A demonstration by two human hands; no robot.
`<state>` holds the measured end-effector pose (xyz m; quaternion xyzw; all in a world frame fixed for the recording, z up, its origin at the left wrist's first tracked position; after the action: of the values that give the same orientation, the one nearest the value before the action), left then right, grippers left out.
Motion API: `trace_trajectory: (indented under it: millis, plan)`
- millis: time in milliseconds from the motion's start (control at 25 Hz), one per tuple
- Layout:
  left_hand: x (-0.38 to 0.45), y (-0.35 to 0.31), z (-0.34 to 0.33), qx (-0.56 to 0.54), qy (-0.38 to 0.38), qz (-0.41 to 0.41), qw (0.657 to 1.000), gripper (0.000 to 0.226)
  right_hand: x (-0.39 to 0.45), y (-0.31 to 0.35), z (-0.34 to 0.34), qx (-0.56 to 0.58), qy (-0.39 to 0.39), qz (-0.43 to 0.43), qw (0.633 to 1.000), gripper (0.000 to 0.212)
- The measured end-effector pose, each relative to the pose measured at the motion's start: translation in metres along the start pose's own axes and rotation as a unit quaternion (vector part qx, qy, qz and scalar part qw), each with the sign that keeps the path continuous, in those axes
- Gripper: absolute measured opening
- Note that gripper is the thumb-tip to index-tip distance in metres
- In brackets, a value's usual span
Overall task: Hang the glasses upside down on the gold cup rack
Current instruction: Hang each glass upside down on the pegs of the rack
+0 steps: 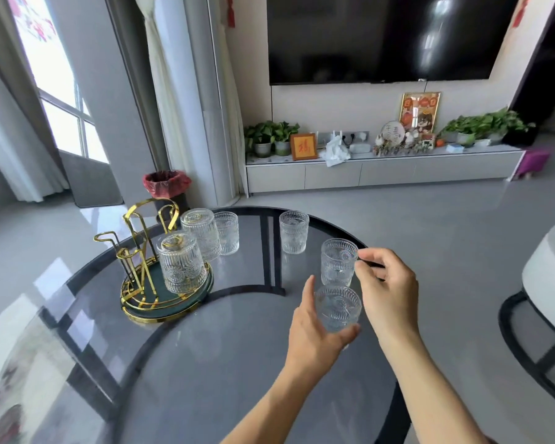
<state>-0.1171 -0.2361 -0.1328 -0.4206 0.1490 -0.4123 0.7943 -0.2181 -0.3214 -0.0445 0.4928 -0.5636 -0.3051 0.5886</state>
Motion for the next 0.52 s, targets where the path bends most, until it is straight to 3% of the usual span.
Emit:
trace_trajectory:
  millis: [120, 320, 400, 520]
  plan:
    - [0.01, -0.002, 0.013, 0.019, -0.028, 0.008, 0.999, 0.104, 0.002, -0.009, 0.003, 0.027, -0.016, -0.048, 0.998, 0.016]
    - [0.014, 0.006, 0.073, -0.072, -0.085, 0.035, 0.993, 0.083, -0.011, -0.022, -0.023, 0.106, -0.001, -0.17, 0.98, 0.019]
    - [0.013, 0.002, 0.106, -0.111, -0.112, 0.006, 0.988, 0.068, -0.028, -0.034, -0.049, 0.178, 0.043, -0.286, 0.941, 0.033]
    - [0.006, -0.001, 0.146, -0.14, -0.13, -0.028, 0.981, 0.06, -0.054, -0.039, -0.092, 0.328, 0.144, -0.444, 0.821, 0.05]
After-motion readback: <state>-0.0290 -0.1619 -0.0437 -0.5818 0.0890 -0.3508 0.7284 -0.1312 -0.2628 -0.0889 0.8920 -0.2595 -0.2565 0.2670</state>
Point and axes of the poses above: each hand's wrist, its own x-axis towards the middle knuckle, its own z-axis out of the back of the hand, y = z × x, the point moved 5 cm from there along x, towards the middle knuckle, and after that the axes turned 15 degrees about x, right-handed, at the moved point
